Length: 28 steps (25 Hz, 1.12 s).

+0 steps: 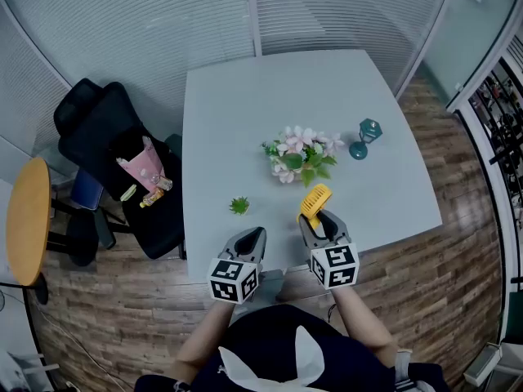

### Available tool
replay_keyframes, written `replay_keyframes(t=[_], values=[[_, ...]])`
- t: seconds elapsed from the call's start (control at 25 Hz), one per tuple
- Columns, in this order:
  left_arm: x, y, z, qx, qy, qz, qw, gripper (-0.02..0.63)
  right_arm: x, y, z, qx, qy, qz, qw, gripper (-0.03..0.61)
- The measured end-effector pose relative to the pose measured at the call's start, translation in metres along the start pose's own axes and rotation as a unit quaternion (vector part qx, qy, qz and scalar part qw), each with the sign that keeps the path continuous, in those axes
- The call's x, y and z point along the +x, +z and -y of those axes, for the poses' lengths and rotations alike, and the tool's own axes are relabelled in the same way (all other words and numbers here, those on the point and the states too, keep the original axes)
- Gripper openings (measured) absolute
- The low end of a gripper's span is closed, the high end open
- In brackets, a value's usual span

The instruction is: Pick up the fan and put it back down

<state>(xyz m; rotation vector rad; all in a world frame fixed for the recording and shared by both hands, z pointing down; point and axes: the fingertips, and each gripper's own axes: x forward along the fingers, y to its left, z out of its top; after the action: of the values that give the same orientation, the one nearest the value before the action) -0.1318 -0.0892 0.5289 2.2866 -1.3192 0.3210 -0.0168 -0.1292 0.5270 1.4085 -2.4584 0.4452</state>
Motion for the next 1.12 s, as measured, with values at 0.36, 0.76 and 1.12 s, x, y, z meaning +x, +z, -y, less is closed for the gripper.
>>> replay_keyframes(t=[0.36, 0.76, 1.12], values=[[0.009, 0.000, -0.008, 0.001, 0.001, -0.011, 0.9999, 0.026, 0.019, -0.016, 0.003, 0.003, 0.007, -0.017, 1.000, 0.161], [0.021, 0.000, -0.012, 0.005, -0.005, -0.026, 0.9996, 0.026, 0.038, -0.036, 0.006, -0.003, 0.008, -0.035, 0.999, 0.161], [0.035, 0.001, -0.016, 0.009, -0.011, -0.040, 0.9991, 0.026, 0.053, -0.060, 0.012, -0.005, 0.011, -0.054, 0.998, 0.161]])
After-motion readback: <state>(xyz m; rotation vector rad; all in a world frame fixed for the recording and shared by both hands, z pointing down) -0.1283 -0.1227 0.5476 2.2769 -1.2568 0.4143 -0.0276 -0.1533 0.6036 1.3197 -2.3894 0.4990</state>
